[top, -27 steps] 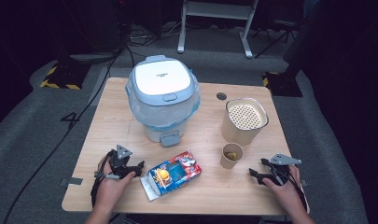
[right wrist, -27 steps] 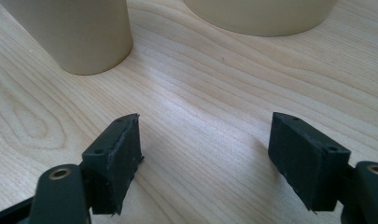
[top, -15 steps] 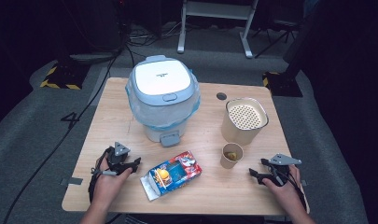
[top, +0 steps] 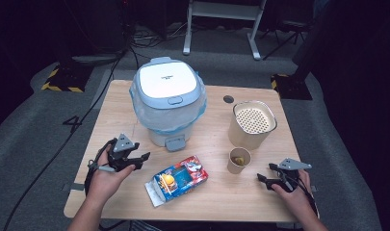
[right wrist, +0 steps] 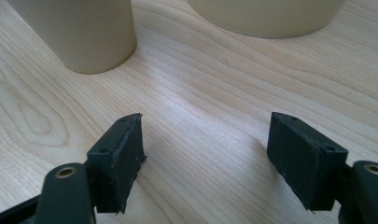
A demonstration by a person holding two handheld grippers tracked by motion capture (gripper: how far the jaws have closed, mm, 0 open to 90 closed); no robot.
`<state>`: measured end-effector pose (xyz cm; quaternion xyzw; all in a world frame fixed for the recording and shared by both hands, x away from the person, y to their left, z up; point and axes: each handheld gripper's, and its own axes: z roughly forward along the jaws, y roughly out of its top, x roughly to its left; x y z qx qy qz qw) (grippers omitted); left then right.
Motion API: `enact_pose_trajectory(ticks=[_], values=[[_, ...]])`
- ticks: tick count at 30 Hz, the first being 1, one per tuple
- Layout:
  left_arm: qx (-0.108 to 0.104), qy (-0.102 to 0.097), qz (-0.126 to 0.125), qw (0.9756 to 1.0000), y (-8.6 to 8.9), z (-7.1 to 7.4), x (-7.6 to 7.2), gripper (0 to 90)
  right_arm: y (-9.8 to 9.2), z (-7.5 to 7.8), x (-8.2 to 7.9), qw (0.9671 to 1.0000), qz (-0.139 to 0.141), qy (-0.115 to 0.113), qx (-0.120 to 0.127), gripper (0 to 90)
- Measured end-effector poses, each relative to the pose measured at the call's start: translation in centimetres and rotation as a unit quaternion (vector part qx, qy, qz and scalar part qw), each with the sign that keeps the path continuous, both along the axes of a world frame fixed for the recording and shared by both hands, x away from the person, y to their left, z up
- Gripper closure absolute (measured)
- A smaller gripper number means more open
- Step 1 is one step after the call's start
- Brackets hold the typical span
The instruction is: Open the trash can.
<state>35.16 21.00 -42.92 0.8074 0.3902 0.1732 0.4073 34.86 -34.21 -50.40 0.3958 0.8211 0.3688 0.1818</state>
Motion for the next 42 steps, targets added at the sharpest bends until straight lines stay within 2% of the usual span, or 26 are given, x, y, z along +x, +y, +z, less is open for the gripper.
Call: enact_pose_trajectory(ticks=[1,2,5,6,9,10,13,17,18,19,20,22,26,27,28,29,30,35,36,39,42], values=[[0.0,0.0,0.0,1.0,0.0,0.0,0.0,44.2,0.0,0.0,0.0,1.0,0.0,0.0,0.0,27.4],[-0.005,-0.001,-0.006,1.0,-0.1,0.8,0.2,44.5,0.0,0.0,0.0,1.0,0.0,0.0,0.0,27.4],[-0.005,-0.001,-0.014,0.9999,-0.2,1.5,0.4,45.4,0.0,0.0,0.0,1.0,0.0,0.0,0.0,27.4],[-0.006,-0.007,-0.023,0.9997,-0.3,2.3,0.6,45.7,0.0,0.0,0.0,1.0,0.0,0.0,0.0,27.4],[-0.014,-0.011,-0.034,0.9993,-0.4,3.0,0.7,45.9,0.0,0.0,0.0,1.0,0.0,0.0,0.0,27.4],[-0.029,-0.014,-0.039,0.9987,-0.5,3.8,0.8,46.0,0.0,0.0,0.0,1.0,0.0,-0.001,0.0,27.8],[-0.035,-0.023,-0.047,0.998,-0.6,4.7,0.9,47.1,0.0,0.0,0.0,1.0,0.0,-0.002,-0.001,28.0],[-0.05,-0.04,-0.061,0.9961,-0.9,6.4,1.0,50.8,0.0,0.0,0.0,1.0,0.0,-0.002,-0.001,28.0],[-0.052,-0.043,-0.069,0.9954,-1.0,7.2,0.9,57.0,0.0,0.0,0.0,1.0,0.0,-0.002,-0.001,28.0],[-0.052,-0.043,-0.069,0.9954,-1.0,7.2,0.9,59.1,0.0,0.0,0.0,1.0,0.0,-0.001,-0.001,28.0],[-0.065,-0.044,-0.079,0.9938,-1.1,7.9,1.0,60.9,0.0,0.0,0.0,1.0,0.0,-0.001,-0.001,28.0],[-0.07,-0.047,-0.083,0.993,-1.2,8.2,1.0,64.2,0.0,0.0,0.0,1.0,0.0,-0.001,-0.001,28.0],[-0.087,-0.054,-0.1,0.9897,-1.3,9.5,1.0,68.1,0.0,0.0,0.0,1.0,0.0,-0.001,-0.001,28.0],[-0.091,-0.057,-0.104,0.9887,-1.3,9.8,1.1,69.4,0.0,0.0,0.0,1.0,0.0,-0.001,0.0,28.0],[-0.102,-0.061,-0.111,0.9867,-1.3,10.4,1.2,71.7,0.0,0.0,0.0,1.0,0.0,-0.001,-0.001,28.0],[-0.102,-0.061,-0.111,0.9867,-1.3,10.4,1.2,73.4,0.0,0.0,0.0,1.0,0.0,-0.001,-0.001,28.0],[-0.112,-0.06,-0.117,0.9849,-1.3,11.1,1.3,75.9,0.0,0.0,0.0,1.0,0.0,-0.001,0.0,28.0],[-0.132,-0.058,-0.117,0.9827,-1.4,12.2,1.6,89.4,0.0,0.0,0.0,1.0,0.0,-0.001,0.0,28.0],[-0.139,-0.064,-0.117,0.9814,-1.5,12.7,1.9,89.8,0.0,0.0,0.0,1.0,0.0,-0.001,0.0,28.0],[-0.143,-0.068,-0.116,0.9805,-1.8,13.2,2.3,90.0,0.0,0.0,0.0,1.0,0.0,-0.001,-0.001,28.0],[-0.147,-0.079,-0.12,0.9787,-2.4,14.0,2.9,90.0,0.0,0.0,0.0,1.0,0.0,-0.001,-0.001,28.0]])
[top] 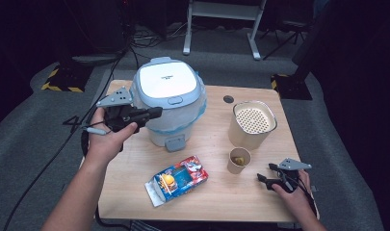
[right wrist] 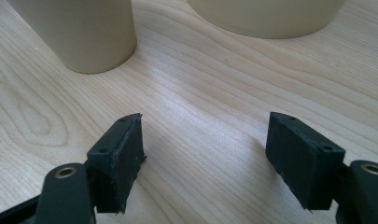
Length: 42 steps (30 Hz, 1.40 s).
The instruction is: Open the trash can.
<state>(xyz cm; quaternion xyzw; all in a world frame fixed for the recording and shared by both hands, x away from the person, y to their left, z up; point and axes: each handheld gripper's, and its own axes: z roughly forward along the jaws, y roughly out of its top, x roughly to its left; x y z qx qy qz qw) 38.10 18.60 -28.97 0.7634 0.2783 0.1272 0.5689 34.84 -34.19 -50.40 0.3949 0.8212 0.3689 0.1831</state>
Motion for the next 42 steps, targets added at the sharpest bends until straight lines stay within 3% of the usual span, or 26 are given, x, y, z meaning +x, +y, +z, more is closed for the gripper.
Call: enact_pose_trajectory(ticks=[5,13,20,34,39,42], values=[[-0.004,-0.008,-0.004,0.9999,-0.6,0.6,0.6,90.0,0.0,0.0,0.0,1.0,0.0,0.0,0.0,28.0],[-0.004,-0.011,0.023,0.9997,-1.6,1.0,1.9,90.0,0.0,0.0,0.0,1.0,0.0,0.0,0.0,28.0],[0.034,-0.006,0.052,0.9981,-2.6,0.3,3.2,90.0,0.0,0.0,0.0,1.0,0.0,0.0,0.0,28.0],[0.072,-0.009,0.06,0.9955,-4.6,0.1,4.3,90.0,0.0,0.0,0.0,1.0,0.0,0.0,0.0,28.0],[0.111,-0.028,0.078,0.9904,-5.1,0.4,4.0,90.0,0.0,0.0,0.0,1.0,0.0,0.0,0.0,28.0],[0.119,-0.023,0.078,0.9895,-5.3,0.6,3.9,90.0,0.0,0.0,0.0,1.0,0.0,0.0,0.0,28.0]])
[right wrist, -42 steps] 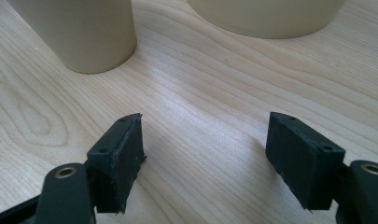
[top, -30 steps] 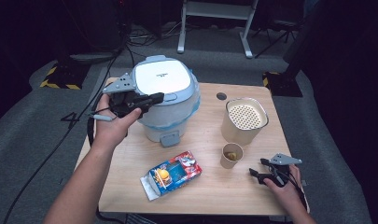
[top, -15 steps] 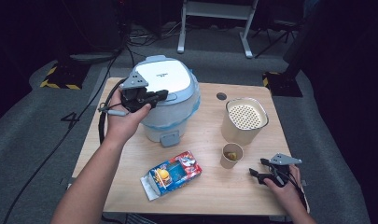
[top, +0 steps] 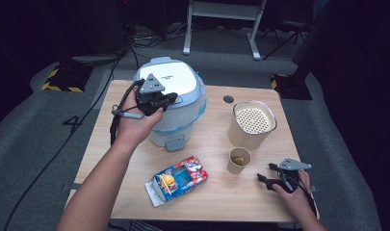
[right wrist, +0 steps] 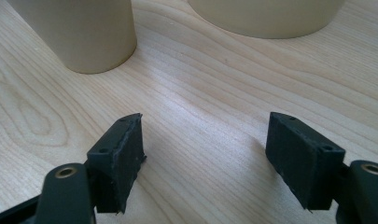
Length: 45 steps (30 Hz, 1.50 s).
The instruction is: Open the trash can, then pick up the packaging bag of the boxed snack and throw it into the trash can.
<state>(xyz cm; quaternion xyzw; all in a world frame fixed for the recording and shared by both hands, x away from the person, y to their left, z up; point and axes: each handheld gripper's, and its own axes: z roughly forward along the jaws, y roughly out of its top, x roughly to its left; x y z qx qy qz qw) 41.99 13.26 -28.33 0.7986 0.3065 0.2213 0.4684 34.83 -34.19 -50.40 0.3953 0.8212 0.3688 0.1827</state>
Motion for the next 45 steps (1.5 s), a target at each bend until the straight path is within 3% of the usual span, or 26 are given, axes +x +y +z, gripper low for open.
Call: enact_pose_trajectory(ticks=[11,13,17,18,19,20,22,23,25,26,28,30,35,40,45], values=[[0.008,0.001,-0.003,1.0,-0.2,0.0,-0.1,90.0,0.0,0.0,0.0,1.0,0.0,0.0,0.0,28.0],[0.02,0.0,0.0,0.9998,-0.3,0.1,-0.1,90.0,0.0,0.0,0.0,1.0,0.0,0.0,0.0,28.0],[0.012,0.002,-0.002,0.9999,-0.2,0.1,0.0,90.0,0.0,0.0,0.0,1.0,0.0,0.0,0.0,28.0],[-0.004,0.008,-0.013,0.9999,0.0,0.0,0.1,90.0,0.0,0.0,0.0,1.0,0.0,0.0,0.0,28.0],[-0.004,0.008,-0.013,0.9999,0.0,0.0,0.1,90.0,0.0,0.0,0.0,1.0,0.0,0.0,0.0,28.0],[-0.032,0.012,-0.017,0.9993,0.3,-0.4,0.2,88.8,0.0,0.0,0.0,1.0,0.0,0.0,0.0,28.0],[-0.043,0.009,-0.021,0.9988,0.4,-0.5,0.2,71.4,0.0,0.0,0.0,1.0,0.0,0.0,0.0,28.0],[-0.056,0.004,-0.028,0.9981,0.4,-0.7,0.1,71.4,0.0,0.0,0.0,1.0,0.0,0.0,0.0,28.0],[-0.083,0.0,-0.044,0.9956,0.5,-1.1,-0.1,58.4,0.0,0.0,0.0,1.0,0.0,0.0,0.0,28.0],[-0.103,0.004,-0.07,0.9923,0.4,-1.3,-0.7,53.6,0.0,0.0,0.0,1.0,0.0,0.0,0.0,28.0],[-0.107,0.003,-0.082,0.9909,0.4,-1.4,-0.9,52.1,0.0,0.0,0.0,1.0,0.0,0.0,0.0,28.0],[-0.104,-0.006,-0.101,0.9894,0.4,-1.7,-1.7,49.4,0.0,0.0,0.0,1.0,0.0,0.0,0.0,28.0],[-0.101,-0.007,-0.11,0.9888,0.6,-2.2,-2.5,47.3,0.0,0.0,0.0,1.0,0.0,0.0,0.0,28.0],[-0.084,0.002,-0.102,0.9912,1.2,-3.2,-3.5,44.9,0.0,0.0,0.0,1.0,0.0,0.0,0.0,28.0],[-0.079,0.012,-0.104,0.9914,1.4,-4.2,-4.5,42.2,0.0,0.0,0.0,1.0,0.0,0.0,0.0,28.0]])
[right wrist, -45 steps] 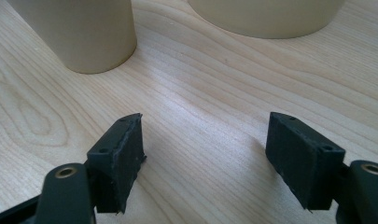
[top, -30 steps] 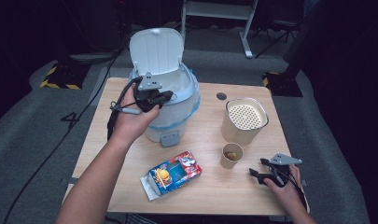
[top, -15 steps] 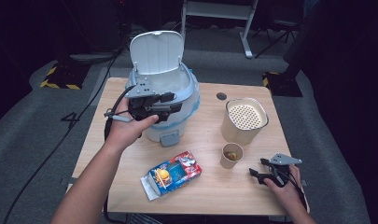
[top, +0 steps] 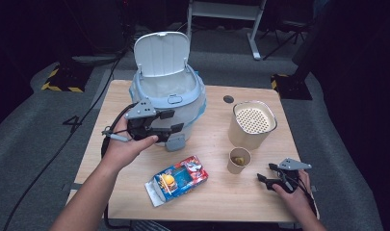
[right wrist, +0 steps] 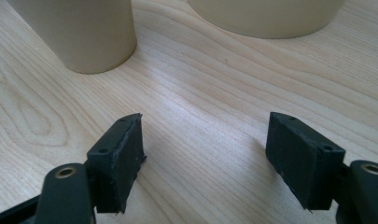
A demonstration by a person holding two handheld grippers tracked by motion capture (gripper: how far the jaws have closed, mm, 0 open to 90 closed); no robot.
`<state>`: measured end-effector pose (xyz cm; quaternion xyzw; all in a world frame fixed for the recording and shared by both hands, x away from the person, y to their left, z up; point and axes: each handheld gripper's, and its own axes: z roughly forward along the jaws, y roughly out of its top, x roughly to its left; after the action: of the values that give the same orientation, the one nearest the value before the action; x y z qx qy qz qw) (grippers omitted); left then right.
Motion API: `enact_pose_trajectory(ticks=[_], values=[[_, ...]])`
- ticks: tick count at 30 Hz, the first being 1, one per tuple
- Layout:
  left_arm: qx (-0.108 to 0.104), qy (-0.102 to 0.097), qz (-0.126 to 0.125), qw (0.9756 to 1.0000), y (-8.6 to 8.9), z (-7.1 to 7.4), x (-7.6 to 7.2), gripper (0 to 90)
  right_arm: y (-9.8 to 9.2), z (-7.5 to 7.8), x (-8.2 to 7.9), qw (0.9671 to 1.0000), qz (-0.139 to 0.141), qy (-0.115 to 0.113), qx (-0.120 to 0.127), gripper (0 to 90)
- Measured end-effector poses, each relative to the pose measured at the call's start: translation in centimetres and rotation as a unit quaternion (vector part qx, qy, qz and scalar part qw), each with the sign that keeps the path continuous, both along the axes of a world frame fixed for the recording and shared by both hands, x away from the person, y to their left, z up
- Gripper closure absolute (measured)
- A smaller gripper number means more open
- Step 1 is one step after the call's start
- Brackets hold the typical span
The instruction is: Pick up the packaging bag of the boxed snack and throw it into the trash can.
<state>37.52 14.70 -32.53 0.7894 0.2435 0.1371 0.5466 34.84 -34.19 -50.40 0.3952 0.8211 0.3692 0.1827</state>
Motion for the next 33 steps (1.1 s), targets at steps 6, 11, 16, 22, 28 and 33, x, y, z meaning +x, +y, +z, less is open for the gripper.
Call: enact_pose_trajectory(ticks=[6,11,16,22,28,33], values=[[0.026,0.015,-0.003,0.9995,0.0,-2.6,-1.5,41.7,0.0,0.0,0.0,1.0,0.0,0.0,0.0,28.0],[0.028,0.04,0.001,0.9988,0.4,-5.2,-2.0,42.4,0.0,0.0,0.0,1.0,0.0,0.0,0.0,28.0],[0.034,0.064,0.004,0.9974,0.3,-8.0,-1.8,44.1,0.0,0.0,0.1,1.0,0.002,0.001,0.0,27.8],[0.037,0.085,-0.005,0.9957,-0.2,-10.5,-1.8,50.1,0.0,0.0,0.1,1.0,0.002,0.0,-0.001,27.7],[0.054,0.122,-0.008,0.9911,-0.4,-12.8,-2.0,51.5,0.0,0.0,0.1,1.0,0.002,0.001,-0.001,27.6],[0.068,0.136,-0.011,0.9883,-0.9,-14.1,-1.6,53.0,0.0,0.0,0.1,1.0,0.002,0.001,-0.001,27.6]])
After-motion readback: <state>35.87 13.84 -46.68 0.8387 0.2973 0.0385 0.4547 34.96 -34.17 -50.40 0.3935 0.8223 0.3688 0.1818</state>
